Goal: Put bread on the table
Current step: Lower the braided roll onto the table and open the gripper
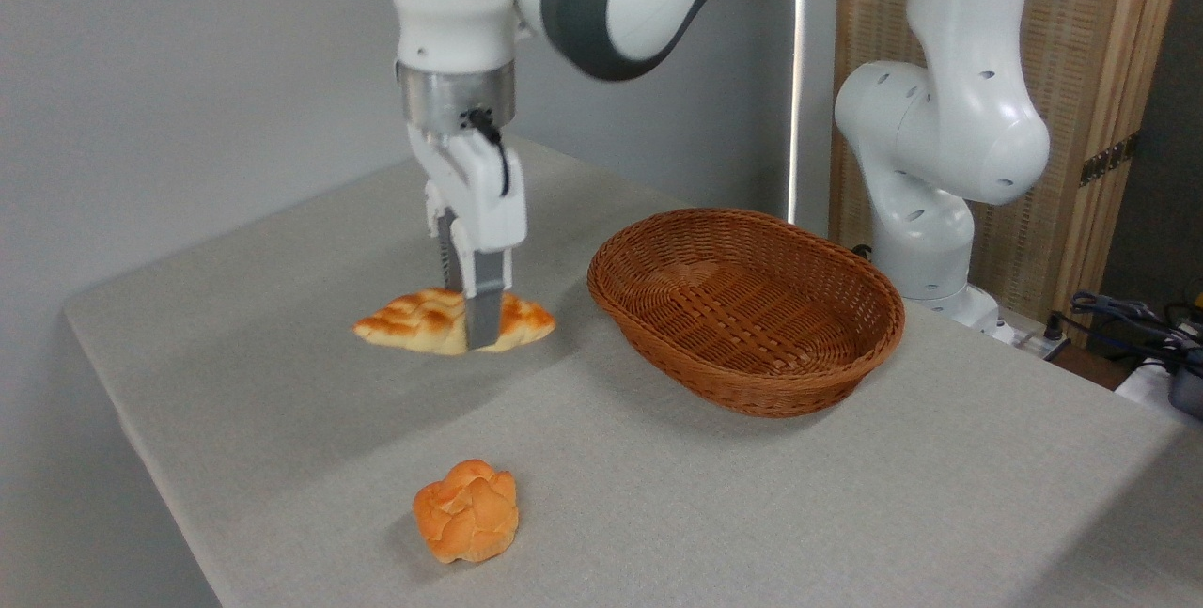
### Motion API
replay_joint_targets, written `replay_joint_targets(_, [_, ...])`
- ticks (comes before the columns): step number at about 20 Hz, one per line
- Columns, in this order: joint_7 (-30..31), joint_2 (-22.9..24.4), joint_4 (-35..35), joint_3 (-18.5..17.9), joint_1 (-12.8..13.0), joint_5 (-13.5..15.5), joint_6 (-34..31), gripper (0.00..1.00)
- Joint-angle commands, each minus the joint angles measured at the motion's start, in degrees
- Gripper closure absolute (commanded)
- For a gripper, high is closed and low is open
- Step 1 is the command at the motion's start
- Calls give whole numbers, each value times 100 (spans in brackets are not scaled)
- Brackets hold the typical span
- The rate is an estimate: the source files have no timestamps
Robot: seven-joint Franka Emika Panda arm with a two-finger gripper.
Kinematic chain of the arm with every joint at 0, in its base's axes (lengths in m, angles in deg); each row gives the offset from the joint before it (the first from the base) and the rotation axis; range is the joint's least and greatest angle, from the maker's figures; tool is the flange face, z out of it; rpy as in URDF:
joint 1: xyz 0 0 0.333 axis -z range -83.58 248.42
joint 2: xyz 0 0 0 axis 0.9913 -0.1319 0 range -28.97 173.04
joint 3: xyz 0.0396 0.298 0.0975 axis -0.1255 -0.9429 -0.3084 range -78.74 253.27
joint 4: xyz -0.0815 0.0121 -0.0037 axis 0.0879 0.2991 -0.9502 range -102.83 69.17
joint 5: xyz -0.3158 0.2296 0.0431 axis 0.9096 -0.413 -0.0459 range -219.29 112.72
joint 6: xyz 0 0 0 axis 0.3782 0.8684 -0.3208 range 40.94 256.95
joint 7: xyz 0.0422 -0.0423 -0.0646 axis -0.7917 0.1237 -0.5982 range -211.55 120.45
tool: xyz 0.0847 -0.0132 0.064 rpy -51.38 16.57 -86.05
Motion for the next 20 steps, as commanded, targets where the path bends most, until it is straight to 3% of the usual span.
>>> replay_joint_targets(1, [100,-550,159,259,41,-61,561,14])
replay_joint_targets(5, [294,-674,159,313,41,-61,668,0])
replay_joint_targets(20, [294,-701,369,243,14,-34,572,0])
